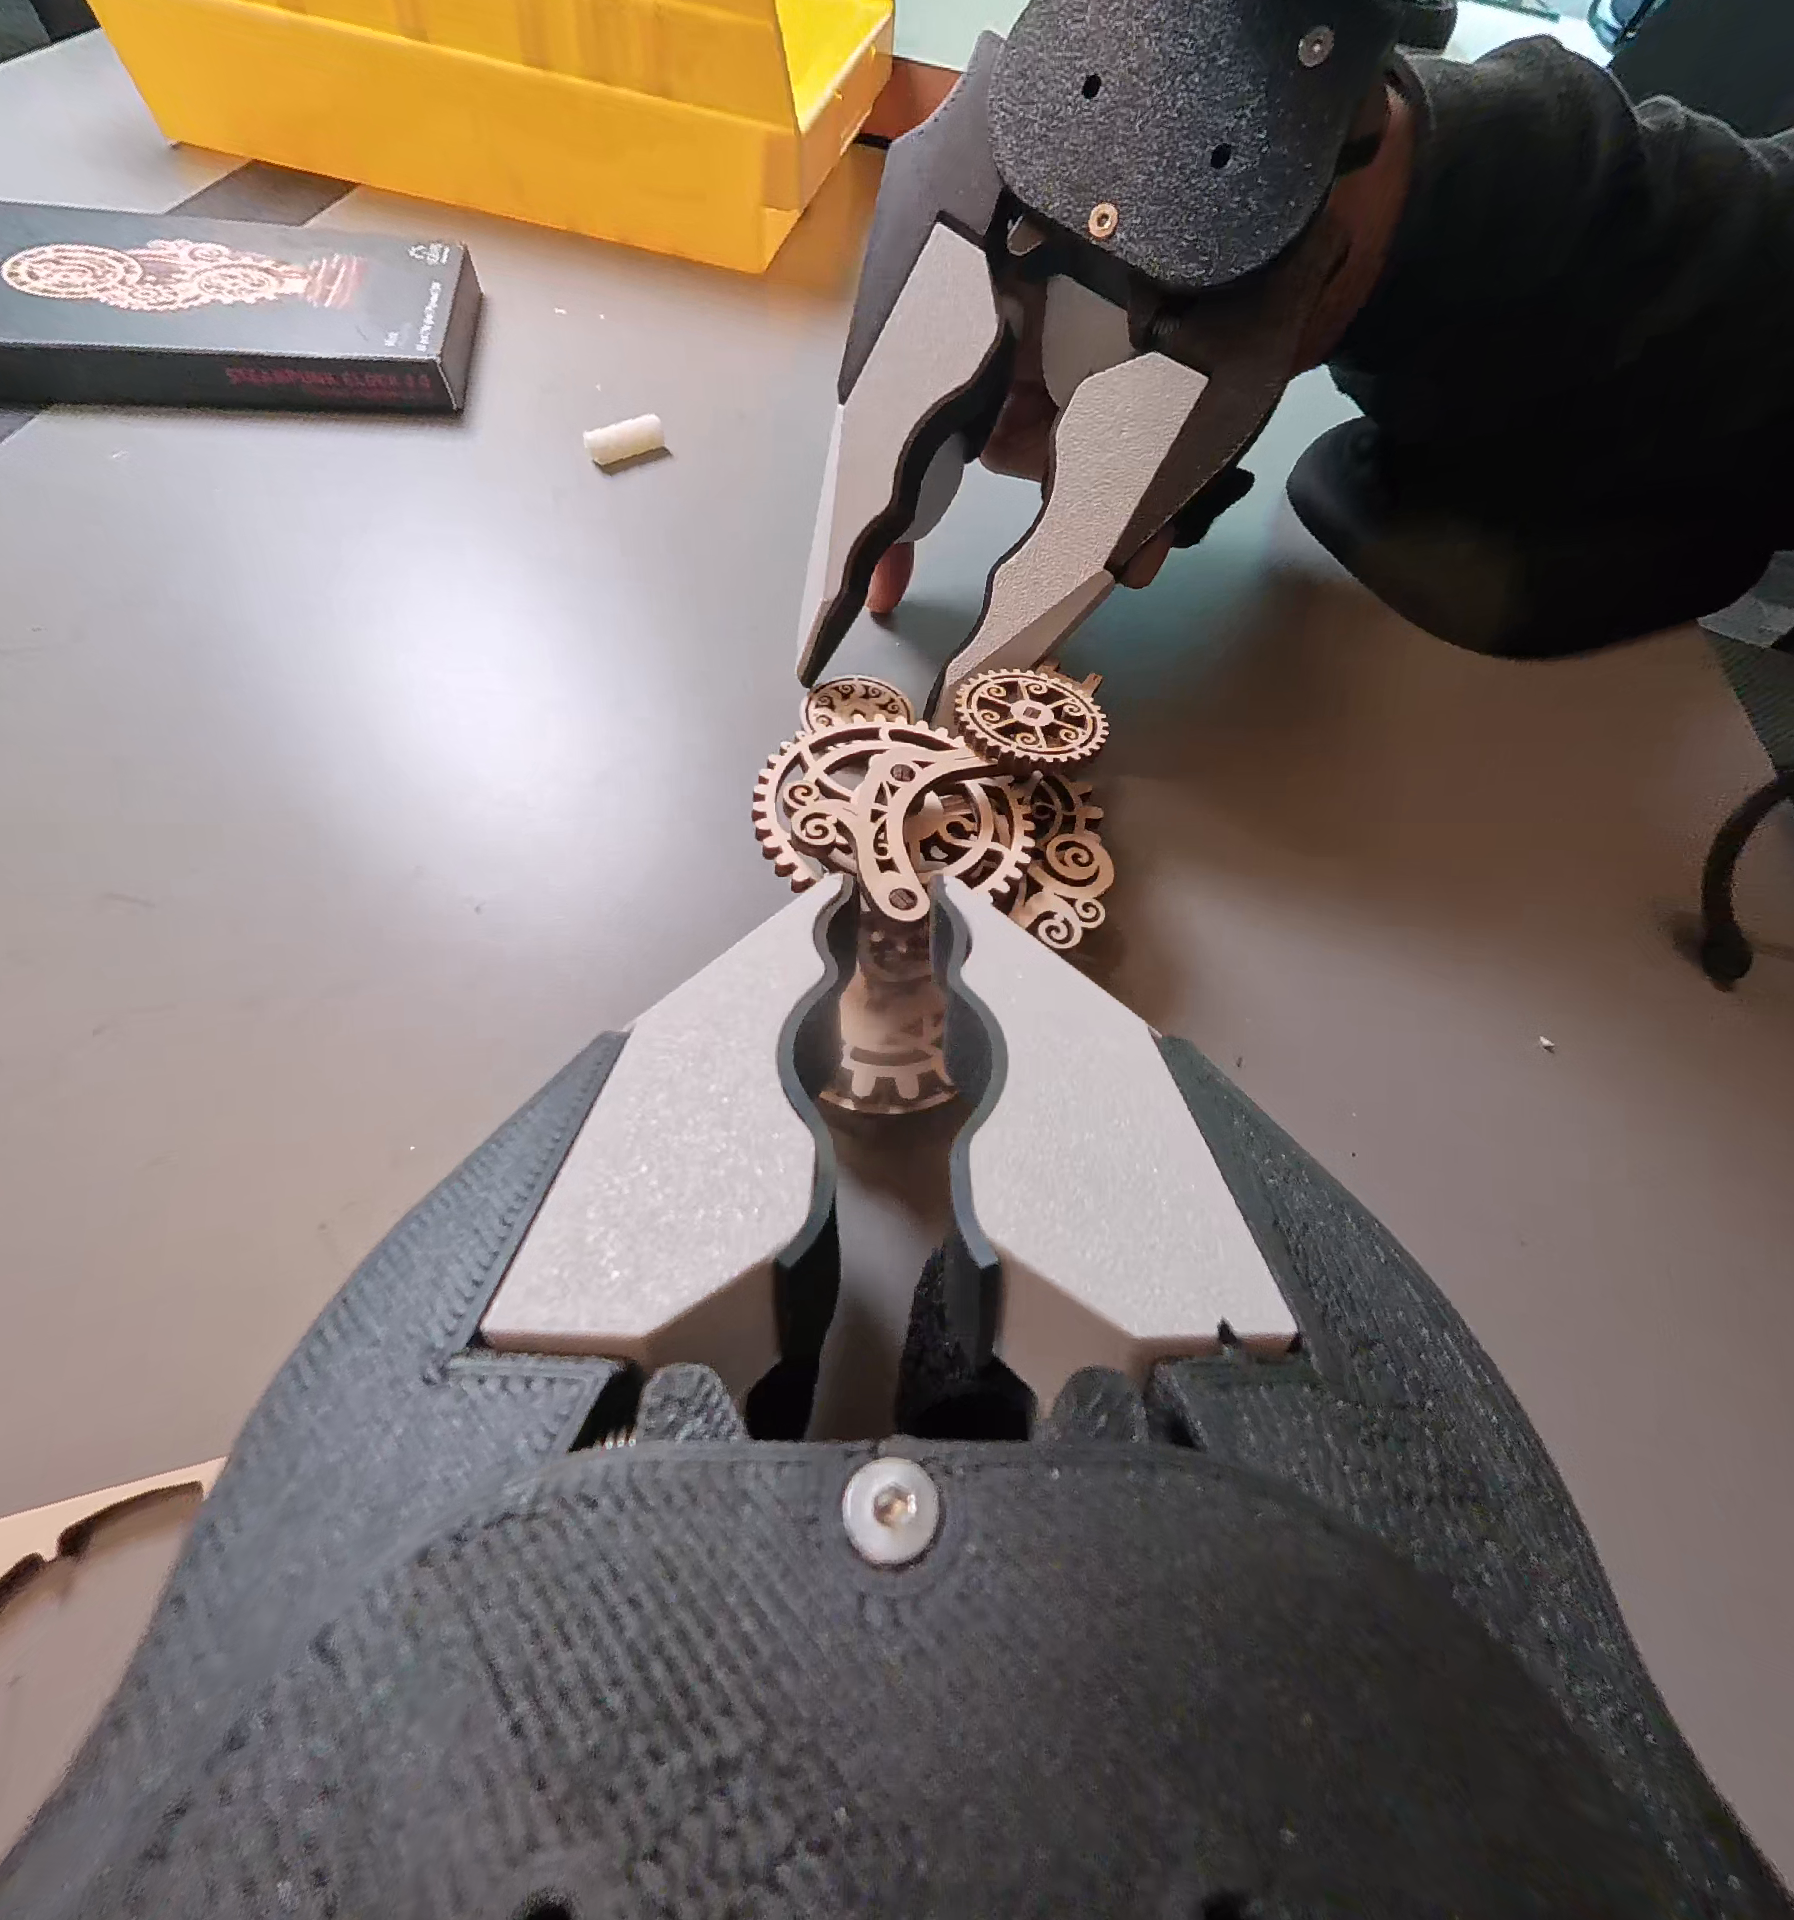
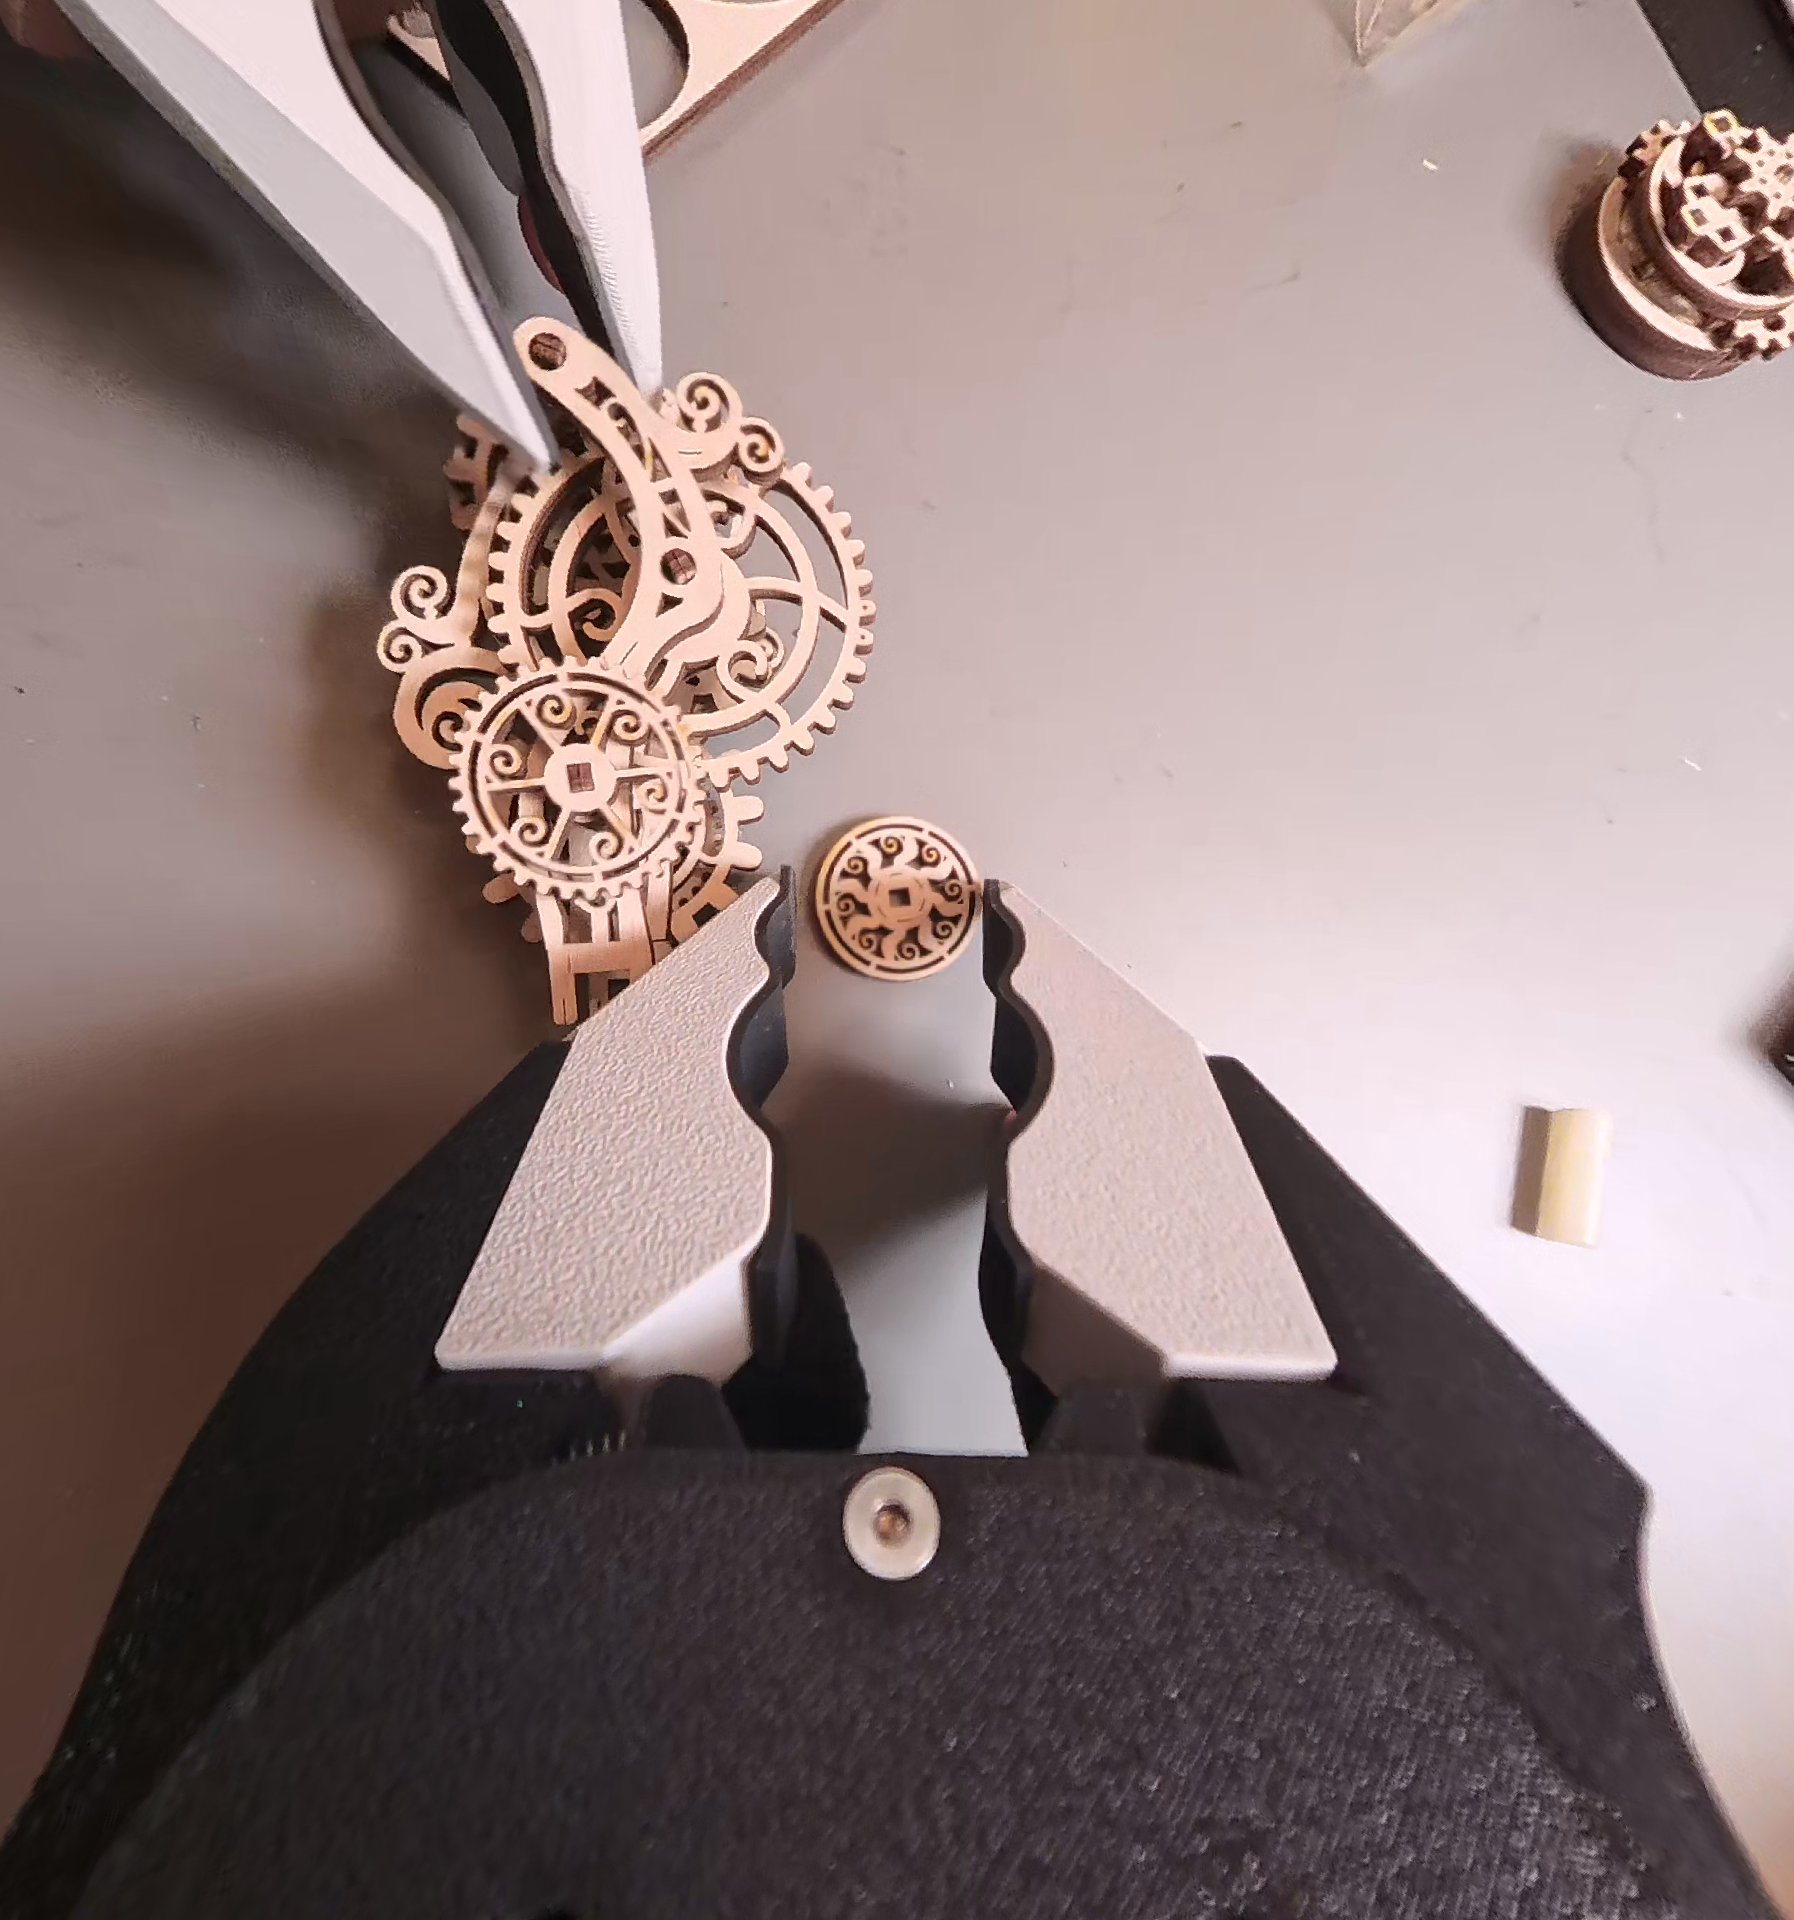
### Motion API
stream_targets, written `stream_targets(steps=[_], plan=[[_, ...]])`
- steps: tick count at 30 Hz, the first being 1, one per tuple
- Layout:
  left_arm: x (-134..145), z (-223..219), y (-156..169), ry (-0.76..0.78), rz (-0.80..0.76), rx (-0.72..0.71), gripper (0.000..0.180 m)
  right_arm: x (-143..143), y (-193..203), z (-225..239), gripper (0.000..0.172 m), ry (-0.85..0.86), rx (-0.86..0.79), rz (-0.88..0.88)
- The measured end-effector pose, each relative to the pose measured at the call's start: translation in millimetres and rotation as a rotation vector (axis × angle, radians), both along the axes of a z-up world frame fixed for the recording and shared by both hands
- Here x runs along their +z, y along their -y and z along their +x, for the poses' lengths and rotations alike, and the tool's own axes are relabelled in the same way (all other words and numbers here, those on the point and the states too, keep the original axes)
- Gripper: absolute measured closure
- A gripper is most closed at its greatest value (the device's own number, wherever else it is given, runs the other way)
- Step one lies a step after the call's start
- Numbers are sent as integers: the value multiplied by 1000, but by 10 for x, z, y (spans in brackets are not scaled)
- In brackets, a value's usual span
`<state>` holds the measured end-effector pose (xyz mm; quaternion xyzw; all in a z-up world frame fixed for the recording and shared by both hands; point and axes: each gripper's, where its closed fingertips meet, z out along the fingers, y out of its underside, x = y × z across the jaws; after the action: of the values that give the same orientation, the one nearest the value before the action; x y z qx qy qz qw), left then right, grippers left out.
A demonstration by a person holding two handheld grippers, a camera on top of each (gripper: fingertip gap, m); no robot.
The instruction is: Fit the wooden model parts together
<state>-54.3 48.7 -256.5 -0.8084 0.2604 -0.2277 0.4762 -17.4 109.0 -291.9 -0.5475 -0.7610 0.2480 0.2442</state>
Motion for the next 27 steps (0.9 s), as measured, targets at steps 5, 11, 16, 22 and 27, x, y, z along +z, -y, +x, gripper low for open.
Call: stream_targets(steps=[5,11,16,22,27], plan=[[-11,-103,-62,-25,8,64,170,2,12,6,143,-4,11,17],[-14,-271,-126,-77,37,149,168,4,29,47,143,1,28,33],[32,-370,-158,-81,60,202,168,43,-64,35,163,-29,-1,82],[61,-432,-161,-71,66,222,168,86,-82,45,157,-41,-16,45],[117,-457,-149,-25,69,222,166,86,-68,78,140,-27,-20,-23]])
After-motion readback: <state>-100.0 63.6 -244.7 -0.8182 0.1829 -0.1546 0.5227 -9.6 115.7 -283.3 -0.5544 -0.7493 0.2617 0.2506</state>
